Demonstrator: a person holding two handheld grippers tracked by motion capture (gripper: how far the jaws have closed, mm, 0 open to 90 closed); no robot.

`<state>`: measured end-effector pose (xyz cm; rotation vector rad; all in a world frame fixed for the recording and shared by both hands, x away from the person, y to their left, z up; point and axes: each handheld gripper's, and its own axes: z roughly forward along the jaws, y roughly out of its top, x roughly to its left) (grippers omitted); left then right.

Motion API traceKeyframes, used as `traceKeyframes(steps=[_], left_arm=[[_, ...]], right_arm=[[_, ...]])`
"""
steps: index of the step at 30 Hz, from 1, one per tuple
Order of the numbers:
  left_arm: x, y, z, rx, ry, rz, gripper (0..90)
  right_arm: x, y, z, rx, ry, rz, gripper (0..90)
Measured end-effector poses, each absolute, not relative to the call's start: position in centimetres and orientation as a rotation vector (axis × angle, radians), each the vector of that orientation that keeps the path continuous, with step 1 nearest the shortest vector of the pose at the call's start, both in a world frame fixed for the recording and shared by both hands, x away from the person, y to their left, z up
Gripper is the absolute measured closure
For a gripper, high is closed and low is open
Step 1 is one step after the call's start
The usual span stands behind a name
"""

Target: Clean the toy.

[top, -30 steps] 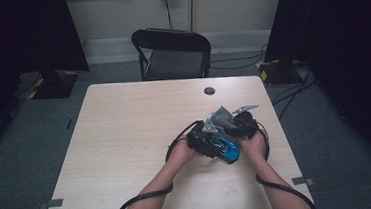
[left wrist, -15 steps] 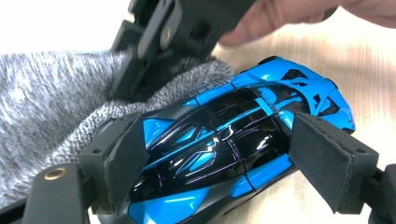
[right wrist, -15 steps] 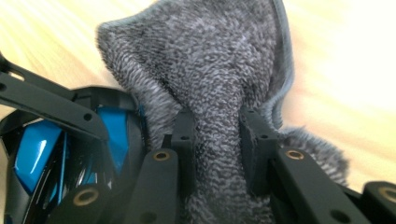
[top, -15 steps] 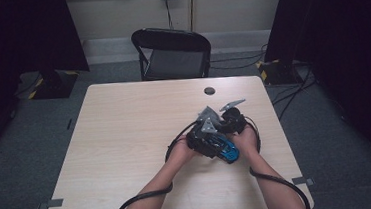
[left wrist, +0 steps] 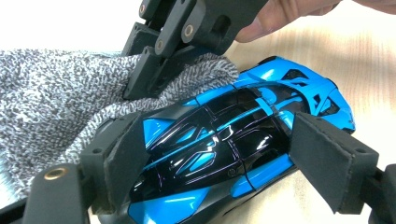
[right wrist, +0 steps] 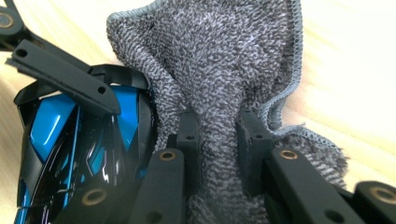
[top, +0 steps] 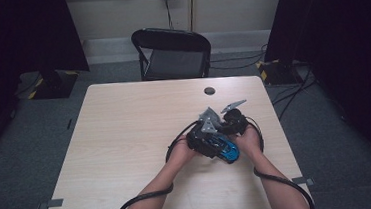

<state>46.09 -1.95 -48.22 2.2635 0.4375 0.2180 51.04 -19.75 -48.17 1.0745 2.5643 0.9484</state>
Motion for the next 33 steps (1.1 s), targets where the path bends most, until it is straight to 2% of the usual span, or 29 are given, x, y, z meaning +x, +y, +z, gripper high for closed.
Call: traceKeyframes(steps=[33], left_arm=[[45.9,-2.2,-48.2,2.27,0.439,0.22,18.8]], right_arm=[[49.1,-22.7,-47.7,1.035,2.62,0.937,74.1]])
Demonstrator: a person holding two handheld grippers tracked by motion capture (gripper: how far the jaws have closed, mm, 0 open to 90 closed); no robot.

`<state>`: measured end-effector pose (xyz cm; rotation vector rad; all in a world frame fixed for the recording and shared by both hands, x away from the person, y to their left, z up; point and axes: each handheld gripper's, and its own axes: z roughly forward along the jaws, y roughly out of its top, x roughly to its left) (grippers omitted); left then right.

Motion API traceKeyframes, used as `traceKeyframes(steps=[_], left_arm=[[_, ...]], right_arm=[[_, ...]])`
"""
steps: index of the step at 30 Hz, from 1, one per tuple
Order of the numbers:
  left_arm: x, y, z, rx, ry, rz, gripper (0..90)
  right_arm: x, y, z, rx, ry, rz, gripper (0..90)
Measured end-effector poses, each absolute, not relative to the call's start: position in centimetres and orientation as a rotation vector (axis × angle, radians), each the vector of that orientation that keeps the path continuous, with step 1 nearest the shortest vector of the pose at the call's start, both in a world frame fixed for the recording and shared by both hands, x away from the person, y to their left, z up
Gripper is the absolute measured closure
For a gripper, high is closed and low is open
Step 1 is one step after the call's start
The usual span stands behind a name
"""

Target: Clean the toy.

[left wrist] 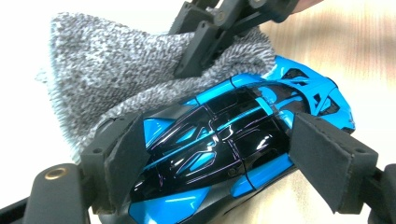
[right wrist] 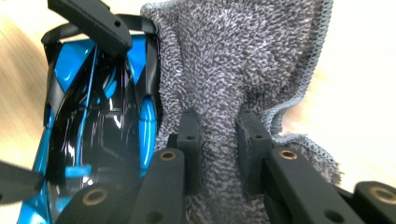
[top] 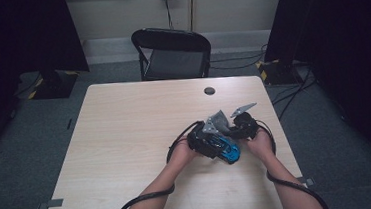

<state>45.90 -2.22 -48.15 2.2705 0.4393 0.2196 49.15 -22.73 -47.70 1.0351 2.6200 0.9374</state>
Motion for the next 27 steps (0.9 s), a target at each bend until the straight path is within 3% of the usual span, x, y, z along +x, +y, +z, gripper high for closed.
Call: traceKeyframes(steps=[27], left_arm=[[45.8,-2.5,-48.0,2.289,0.435,0.214,18.9]], right_arm=[[46.4,-26.2,-47.8,1.043,2.613,0.963,74.0]])
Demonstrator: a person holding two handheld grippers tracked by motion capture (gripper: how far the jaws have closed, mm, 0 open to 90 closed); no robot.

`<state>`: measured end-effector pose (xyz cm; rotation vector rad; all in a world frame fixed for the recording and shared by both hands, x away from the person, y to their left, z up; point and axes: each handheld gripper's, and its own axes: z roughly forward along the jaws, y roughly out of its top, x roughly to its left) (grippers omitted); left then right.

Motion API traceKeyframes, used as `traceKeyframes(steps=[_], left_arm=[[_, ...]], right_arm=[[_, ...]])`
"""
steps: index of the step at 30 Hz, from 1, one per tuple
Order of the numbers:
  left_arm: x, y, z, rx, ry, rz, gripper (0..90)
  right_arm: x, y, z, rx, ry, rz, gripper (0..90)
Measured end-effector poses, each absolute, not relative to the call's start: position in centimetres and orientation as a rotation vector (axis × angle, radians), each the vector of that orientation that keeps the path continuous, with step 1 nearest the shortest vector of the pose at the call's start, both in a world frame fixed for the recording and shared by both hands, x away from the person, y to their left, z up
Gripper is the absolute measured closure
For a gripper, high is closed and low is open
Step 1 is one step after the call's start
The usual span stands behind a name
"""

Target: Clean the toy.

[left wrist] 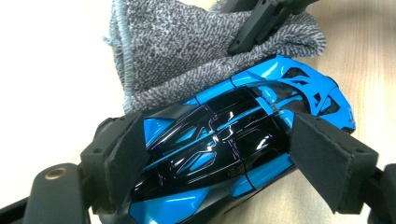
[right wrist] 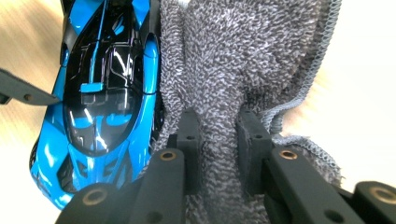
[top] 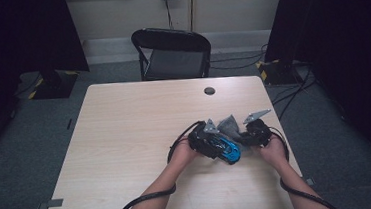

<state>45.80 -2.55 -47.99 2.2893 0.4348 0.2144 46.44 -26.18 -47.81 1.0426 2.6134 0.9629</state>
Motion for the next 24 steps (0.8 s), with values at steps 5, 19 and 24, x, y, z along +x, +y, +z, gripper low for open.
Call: traceKeyframes(steps=[5,19,24], left_arm=[[45.8,-2.6,-48.0,2.286,0.429,0.212,19.4],[45.8,-2.5,-48.0,2.285,0.424,0.217,19.6],[45.8,-2.4,-48.0,2.287,0.423,0.219,19.6]], right_arm=[[46.0,-26.7,-47.8,1.044,2.611,0.962,74.0],[45.0,-27.7,-47.7,1.053,2.609,0.956,73.9],[44.6,-28.0,-47.7,1.058,2.605,0.955,73.8]])
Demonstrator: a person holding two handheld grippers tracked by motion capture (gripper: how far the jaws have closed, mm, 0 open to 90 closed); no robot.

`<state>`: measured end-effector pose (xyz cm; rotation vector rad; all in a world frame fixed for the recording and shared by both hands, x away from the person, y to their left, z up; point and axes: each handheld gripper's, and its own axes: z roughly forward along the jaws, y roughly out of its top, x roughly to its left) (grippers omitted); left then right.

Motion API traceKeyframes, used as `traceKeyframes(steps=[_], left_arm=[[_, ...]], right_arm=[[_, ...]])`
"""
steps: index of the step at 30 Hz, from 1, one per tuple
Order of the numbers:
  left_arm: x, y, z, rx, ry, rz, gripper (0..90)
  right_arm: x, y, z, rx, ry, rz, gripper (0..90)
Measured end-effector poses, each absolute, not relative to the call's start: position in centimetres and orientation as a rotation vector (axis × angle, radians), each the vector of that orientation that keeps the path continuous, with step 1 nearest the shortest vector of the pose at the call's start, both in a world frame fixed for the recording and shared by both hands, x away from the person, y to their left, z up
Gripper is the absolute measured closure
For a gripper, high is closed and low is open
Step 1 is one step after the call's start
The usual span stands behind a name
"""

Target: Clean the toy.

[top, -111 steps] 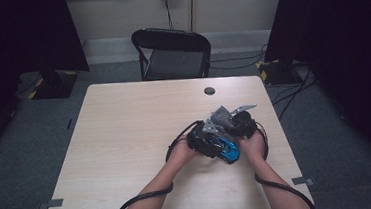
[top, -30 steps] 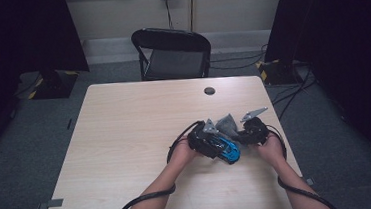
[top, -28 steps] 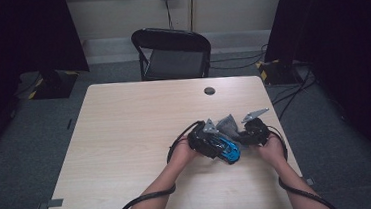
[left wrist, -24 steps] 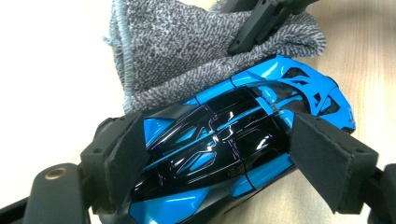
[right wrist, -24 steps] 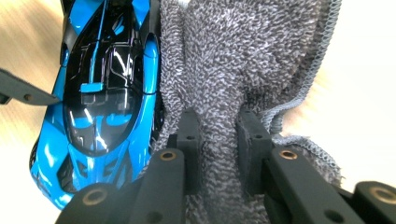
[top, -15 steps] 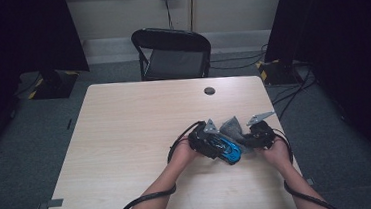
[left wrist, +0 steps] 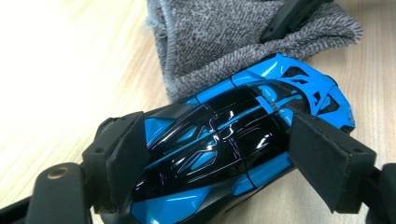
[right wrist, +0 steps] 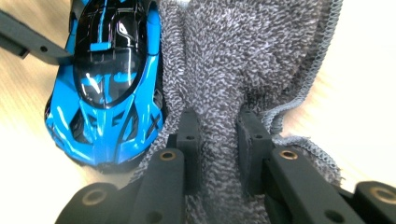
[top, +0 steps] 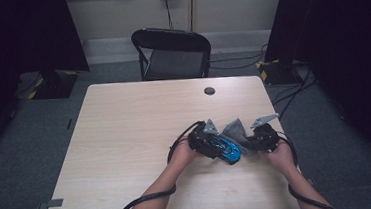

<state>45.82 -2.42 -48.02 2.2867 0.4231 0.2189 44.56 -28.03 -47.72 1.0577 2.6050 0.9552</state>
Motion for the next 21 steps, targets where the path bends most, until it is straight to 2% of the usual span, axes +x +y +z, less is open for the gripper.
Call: traceKeyframes(steps=[21], left_arm=[[45.8,-2.4,-48.0,2.286,0.428,0.221,19.8]], right_arm=[[42.2,-29.9,-47.4,1.044,2.629,0.939,73.9]])
